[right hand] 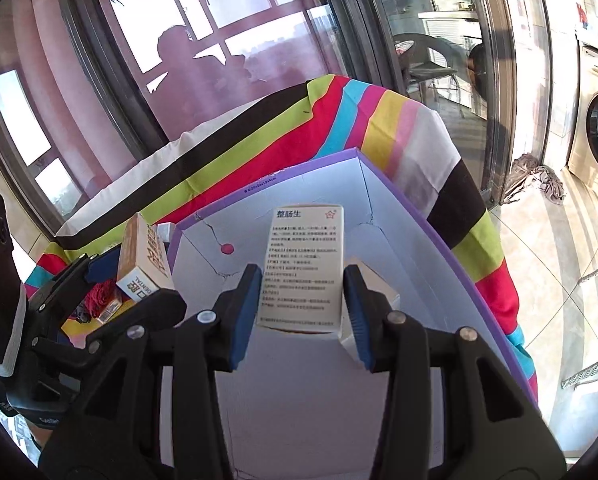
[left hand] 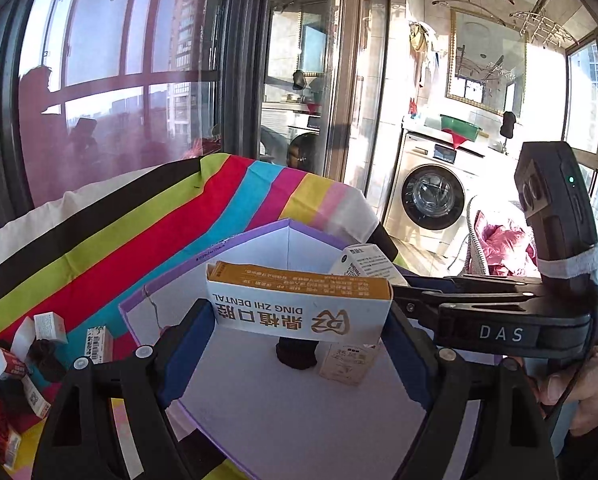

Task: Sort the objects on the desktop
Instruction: 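Carry both boxes over the lavender box and open both grippers, then move both open grippers back over the items on the table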

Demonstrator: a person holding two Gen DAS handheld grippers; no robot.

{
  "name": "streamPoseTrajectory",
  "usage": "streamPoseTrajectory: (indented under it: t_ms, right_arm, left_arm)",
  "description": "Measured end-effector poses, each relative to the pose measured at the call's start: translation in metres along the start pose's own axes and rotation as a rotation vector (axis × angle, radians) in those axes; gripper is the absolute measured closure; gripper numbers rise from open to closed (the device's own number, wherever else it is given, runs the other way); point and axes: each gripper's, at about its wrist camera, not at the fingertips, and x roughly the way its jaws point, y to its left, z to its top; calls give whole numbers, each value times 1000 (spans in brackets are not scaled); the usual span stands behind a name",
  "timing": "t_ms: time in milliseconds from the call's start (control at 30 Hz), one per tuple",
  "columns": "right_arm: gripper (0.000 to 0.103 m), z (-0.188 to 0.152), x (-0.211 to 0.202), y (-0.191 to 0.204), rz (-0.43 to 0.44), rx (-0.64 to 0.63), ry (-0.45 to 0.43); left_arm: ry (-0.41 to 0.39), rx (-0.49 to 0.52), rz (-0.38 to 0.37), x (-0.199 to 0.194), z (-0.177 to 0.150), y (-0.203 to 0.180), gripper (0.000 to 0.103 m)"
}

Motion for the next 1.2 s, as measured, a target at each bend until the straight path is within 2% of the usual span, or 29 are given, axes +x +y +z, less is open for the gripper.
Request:
streamPoseTrajectory:
  t_ms: [267,367,500,667,767,800,833,900,1000,1067,1133,1200]
  right_arm:
    - [56,-4,0,-12,-24,22,10]
    - [47,-3,-2,-14,-29,40,1]
    - [29,1,-8,-11,-45,26,-33]
    - [27,9,-16,-6,-62,51,-44]
    - [27,20,-31,12,-81,90,-46]
    - [26,24,-38,21,-91,93,-52]
    - [20,27,-44,32,-105,90,-58]
    - [17,32,-57,49,-117,81,-98]
    - [16,38,-74,65,-149,76,-146]
    - [16,42,-83,70,-119,112,-154]
    - [16,45,-91,81,-46,133,-149]
    - [16,46,-99,94,41,150,-149]
  left_arm:
    - [12,-7,-26,5,-2,-2,18]
    - [8,-21,-24,4,-2,1,18]
    - [-3,-44,-15,-3,-2,9,18]
    - [-24,-70,29,-16,-6,23,18]
    - [-44,-137,39,-26,-11,41,17]
    - [-42,-156,31,-28,-12,47,17]
    - [-43,-167,15,-30,-13,51,17]
    - [-42,-160,-2,-32,-13,54,17]
    - [-1,-131,6,-25,-12,52,13]
    - [-10,-143,16,-25,-13,56,13]
    - [-22,-184,17,-29,-17,66,13]
    - [-26,-221,50,-36,-26,79,13]
